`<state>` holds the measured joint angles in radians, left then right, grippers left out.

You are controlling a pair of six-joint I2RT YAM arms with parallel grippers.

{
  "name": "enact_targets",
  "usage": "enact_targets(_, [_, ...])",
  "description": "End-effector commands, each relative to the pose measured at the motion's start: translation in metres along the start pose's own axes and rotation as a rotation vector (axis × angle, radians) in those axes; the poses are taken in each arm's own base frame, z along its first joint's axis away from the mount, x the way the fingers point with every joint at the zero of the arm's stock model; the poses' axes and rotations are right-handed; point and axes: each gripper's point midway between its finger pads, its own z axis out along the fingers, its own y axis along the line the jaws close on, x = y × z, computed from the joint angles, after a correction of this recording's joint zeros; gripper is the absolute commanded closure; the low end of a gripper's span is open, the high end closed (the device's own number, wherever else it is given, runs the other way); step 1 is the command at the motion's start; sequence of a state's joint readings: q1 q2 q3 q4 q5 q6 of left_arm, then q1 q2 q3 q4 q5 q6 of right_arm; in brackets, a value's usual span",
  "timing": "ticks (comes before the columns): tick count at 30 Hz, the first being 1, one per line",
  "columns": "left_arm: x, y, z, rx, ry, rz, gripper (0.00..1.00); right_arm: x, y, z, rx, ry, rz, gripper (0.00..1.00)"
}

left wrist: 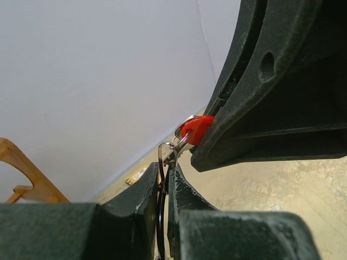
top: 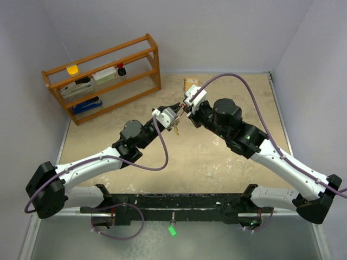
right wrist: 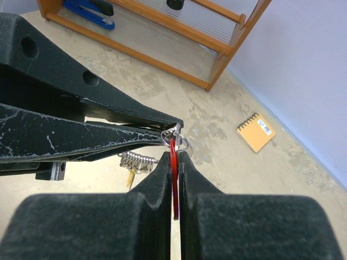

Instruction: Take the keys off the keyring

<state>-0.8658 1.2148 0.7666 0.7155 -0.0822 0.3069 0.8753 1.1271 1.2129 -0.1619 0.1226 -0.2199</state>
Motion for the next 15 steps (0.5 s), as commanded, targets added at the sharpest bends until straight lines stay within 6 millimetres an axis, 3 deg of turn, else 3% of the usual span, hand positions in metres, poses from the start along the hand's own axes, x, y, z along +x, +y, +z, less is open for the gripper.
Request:
enact_targets(1, [-0.016, 0.088, -0.013, -0.366, 0.029, 0.057, 1.00, -0.004, -0.006, -0.025, 0.031, 0.017, -0.022, 1.00])
enact_targets(7, [-0.021, 0.085, -0.015, -0.345, 0.015, 0.040, 1.00, -0.013, -0.043, -0.027, 0.244, -0.029, -0.030, 1.00])
enact_targets(15, [-0.021, 0.074, -0.013, -0.294, -0.009, 0.008, 1.00, -0.038, -0.070, -0.034, 0.393, -0.144, -0.039, 1.00])
